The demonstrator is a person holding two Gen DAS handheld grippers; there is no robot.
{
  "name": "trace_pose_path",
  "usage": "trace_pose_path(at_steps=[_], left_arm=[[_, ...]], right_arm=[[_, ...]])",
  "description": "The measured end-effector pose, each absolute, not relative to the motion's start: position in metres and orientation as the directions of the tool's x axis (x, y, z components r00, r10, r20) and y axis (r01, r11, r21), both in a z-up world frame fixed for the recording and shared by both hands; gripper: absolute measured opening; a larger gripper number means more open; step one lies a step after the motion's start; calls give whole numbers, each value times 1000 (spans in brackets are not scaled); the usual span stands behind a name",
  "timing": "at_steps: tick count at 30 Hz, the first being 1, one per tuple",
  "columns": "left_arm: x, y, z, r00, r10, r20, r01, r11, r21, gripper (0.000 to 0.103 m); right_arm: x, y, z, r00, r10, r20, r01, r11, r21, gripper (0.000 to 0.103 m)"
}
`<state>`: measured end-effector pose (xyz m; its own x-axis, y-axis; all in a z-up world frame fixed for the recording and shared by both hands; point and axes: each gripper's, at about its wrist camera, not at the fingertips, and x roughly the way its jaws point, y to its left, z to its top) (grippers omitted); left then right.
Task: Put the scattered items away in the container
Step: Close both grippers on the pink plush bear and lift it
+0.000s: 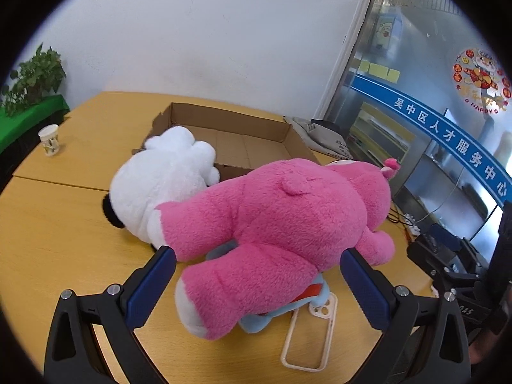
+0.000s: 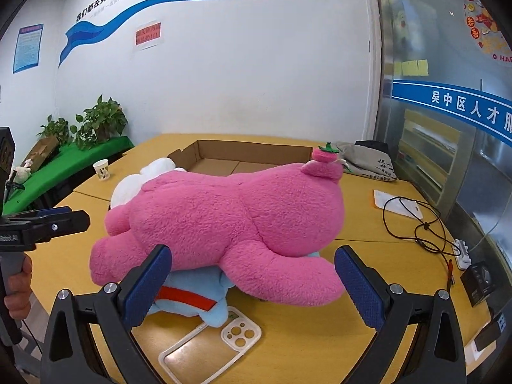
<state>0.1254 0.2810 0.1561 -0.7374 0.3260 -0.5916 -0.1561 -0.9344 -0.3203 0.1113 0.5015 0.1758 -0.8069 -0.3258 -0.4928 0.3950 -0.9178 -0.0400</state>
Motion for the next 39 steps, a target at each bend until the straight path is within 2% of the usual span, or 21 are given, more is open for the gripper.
trace_pose_path(at_steps=[7,10,14,16,20,22,23,25,27,28,34,39], left_arm=[[83,283,142,-669,418,-615,-192,-896,-400,102],[66,281,132,-631,473,-615,-186,-862,-472,102],[44,282,111,-553,586,-593,-166,-774,-611,102],[39,286,105,-546,595,-590,-157,-765,-625,102],[33,291,97,-529,632,-567,-158,-730,-665,102],[27,287,87,-491,680,-545,-126,-674,-727,94],[25,285,82,-475,695,-540,-113,-657,-745,87],[23,284,79,-462,708,-534,-111,-644,-757,80],[23,284,82,-471,695,-543,-108,-657,-746,78],[24,285,84,-475,686,-551,-110,-668,-736,77],[28,282,86,-478,693,-539,-120,-660,-741,68],[30,277,90,-484,706,-517,-152,-650,-745,54]], right_arm=[[89,511,184,-820,-322,-473,390,-920,-50,103],[76,522,199,-834,-343,-432,407,-911,-62,103],[49,529,221,-848,-340,-407,431,-888,-158,103],[30,531,224,-827,-374,-419,471,-868,-156,103],[-21,533,201,-732,-459,-503,563,-824,-68,103],[-44,533,182,-735,-425,-528,544,-835,-84,103],[-54,534,174,-737,-419,-530,535,-841,-80,103],[-73,542,164,-705,-470,-532,539,-842,29,102],[-86,549,156,-657,-527,-540,540,-828,152,97],[-88,548,151,-632,-550,-545,549,-815,185,89],[-70,536,148,-643,-509,-572,566,-819,92,71],[-46,527,150,-706,-444,-552,542,-840,-18,57]])
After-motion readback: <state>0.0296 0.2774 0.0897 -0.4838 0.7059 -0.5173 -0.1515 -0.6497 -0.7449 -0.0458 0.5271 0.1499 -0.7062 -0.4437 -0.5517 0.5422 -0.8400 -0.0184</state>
